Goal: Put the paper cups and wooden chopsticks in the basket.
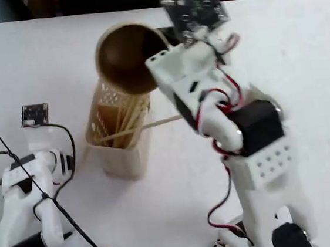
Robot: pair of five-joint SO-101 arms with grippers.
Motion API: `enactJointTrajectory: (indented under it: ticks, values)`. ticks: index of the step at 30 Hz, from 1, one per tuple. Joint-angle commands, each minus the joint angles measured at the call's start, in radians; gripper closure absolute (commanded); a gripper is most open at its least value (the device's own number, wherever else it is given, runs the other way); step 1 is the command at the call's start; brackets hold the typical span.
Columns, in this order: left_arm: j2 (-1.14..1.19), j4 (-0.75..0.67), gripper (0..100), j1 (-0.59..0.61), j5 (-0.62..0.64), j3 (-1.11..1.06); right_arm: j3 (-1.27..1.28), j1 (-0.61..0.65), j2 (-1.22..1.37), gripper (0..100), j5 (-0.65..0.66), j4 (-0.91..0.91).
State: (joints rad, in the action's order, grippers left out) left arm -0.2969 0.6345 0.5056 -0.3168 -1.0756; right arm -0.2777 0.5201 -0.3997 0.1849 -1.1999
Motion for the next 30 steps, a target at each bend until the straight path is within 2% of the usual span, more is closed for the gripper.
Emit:
enactJointTrajectory:
  ticks: [1, 8, 18, 22, 30]
  values:
    - [-0.004, 0.025, 79, 0.012, -0.012, 0.005, -0.038, 0.044, 0.053, 97.9, -0.009, -0.005]
    - [-0.004, 0.025, 79, 0.012, -0.012, 0.005, -0.046, 0.082, 0.143, 97.9, -0.011, -0.064]
    - [-0.004, 0.025, 79, 0.012, -0.012, 0.005, -0.049, 0.038, 0.239, 98.0, -0.035, -0.133]
    - [-0.004, 0.025, 79, 0.012, -0.012, 0.005, -0.109, -0.007, 0.225, 98.0, -0.095, -0.14]
    - [-0.004, 0.025, 79, 0.012, -0.012, 0.005, -0.273, -0.005, 0.231, 98.0, -0.097, -0.242]
